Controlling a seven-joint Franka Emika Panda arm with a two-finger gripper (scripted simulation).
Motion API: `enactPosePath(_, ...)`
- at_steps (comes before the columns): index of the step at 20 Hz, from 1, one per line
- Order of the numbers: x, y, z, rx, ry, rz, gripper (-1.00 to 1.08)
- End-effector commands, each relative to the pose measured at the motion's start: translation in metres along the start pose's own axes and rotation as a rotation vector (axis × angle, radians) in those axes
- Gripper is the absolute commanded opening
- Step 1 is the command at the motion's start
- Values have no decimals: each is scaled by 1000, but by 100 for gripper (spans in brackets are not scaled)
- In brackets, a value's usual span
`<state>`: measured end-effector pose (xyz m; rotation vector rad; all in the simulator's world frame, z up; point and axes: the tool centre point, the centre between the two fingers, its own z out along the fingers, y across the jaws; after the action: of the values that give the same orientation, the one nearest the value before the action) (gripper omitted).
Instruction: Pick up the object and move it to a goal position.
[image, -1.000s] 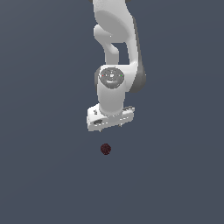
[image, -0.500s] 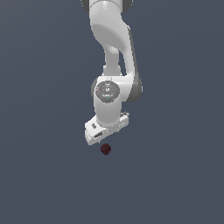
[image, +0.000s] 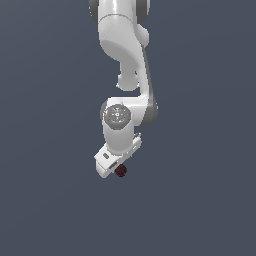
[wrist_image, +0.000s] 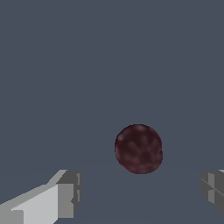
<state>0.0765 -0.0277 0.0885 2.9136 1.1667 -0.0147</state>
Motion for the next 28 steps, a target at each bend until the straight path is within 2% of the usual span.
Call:
enactPosePath(1, 2, 4, 4, -1, 4, -36, 100)
enactPosePath(14, 3, 9, 13, -1, 9, -83, 100)
enactPosePath(23, 3, 8, 55, -1, 10, -87, 100)
enactPosePath(28, 4, 9, 60, -1, 10, -88, 100)
